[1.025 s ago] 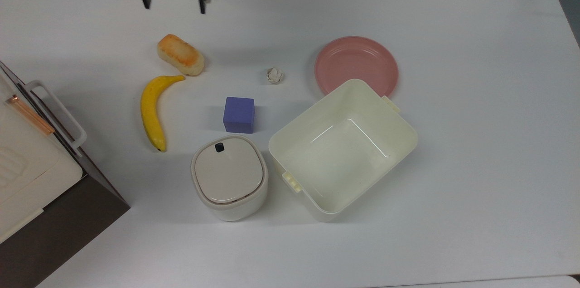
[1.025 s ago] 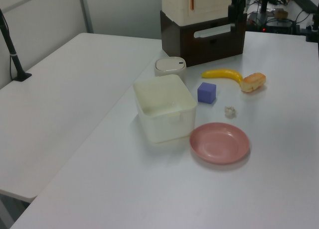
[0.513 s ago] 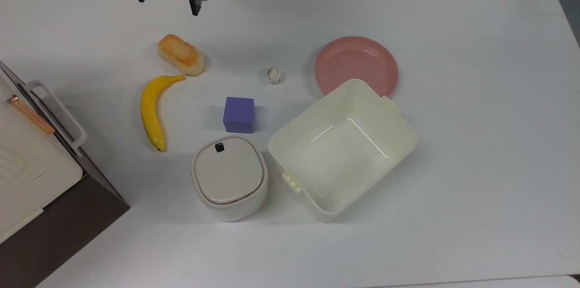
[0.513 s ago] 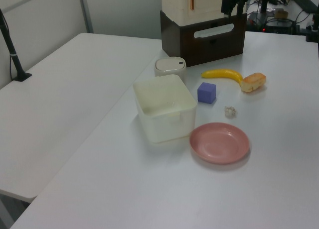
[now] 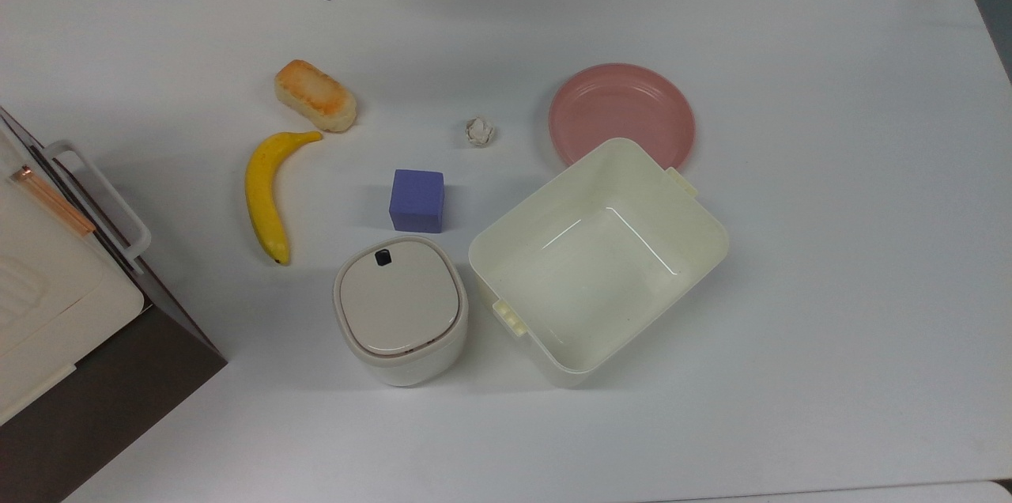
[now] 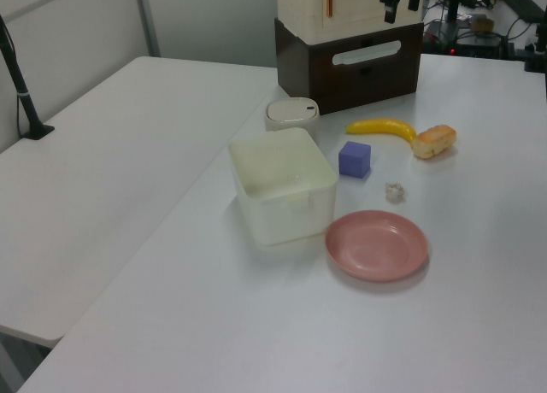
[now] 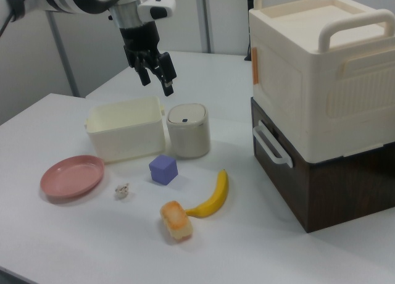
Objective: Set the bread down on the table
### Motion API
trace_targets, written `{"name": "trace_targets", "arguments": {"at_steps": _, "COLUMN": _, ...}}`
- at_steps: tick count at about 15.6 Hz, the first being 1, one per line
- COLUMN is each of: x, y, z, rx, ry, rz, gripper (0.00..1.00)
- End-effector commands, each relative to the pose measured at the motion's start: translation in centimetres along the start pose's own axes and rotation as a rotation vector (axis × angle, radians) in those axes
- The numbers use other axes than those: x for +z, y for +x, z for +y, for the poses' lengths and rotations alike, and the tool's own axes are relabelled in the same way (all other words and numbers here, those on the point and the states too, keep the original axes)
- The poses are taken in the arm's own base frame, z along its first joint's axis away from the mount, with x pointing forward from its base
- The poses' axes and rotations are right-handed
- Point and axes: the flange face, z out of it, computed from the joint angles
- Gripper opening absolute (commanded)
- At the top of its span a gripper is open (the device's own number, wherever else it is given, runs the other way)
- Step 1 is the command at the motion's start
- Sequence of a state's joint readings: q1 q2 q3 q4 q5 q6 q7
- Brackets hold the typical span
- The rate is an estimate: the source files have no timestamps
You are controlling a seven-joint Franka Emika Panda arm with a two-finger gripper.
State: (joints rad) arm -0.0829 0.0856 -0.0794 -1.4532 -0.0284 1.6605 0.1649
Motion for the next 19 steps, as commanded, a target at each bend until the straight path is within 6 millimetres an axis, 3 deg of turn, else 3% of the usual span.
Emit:
{"name": "trace_targets", "arguments": {"at_steps": 1, "x": -0.8, "y": -1.3, "z": 0.3, "rx": 0.011, "ry": 0.023, "rz": 0.008, "gripper": 1.0}}
{"name": "trace_targets", "arguments": {"at_steps": 14, "x": 1.2, "y": -2.8, "z": -0.4, "rx": -0.097, "ry": 0.012, "rz": -0.101, "gripper": 1.0}}
{"name": "trace_targets", "arguments": {"at_steps": 19, "x": 1.1, "y": -2.8, "z": -0.4, "rx": -0.128, "ry": 0.015, "rz": -0.096, "gripper": 1.0}}
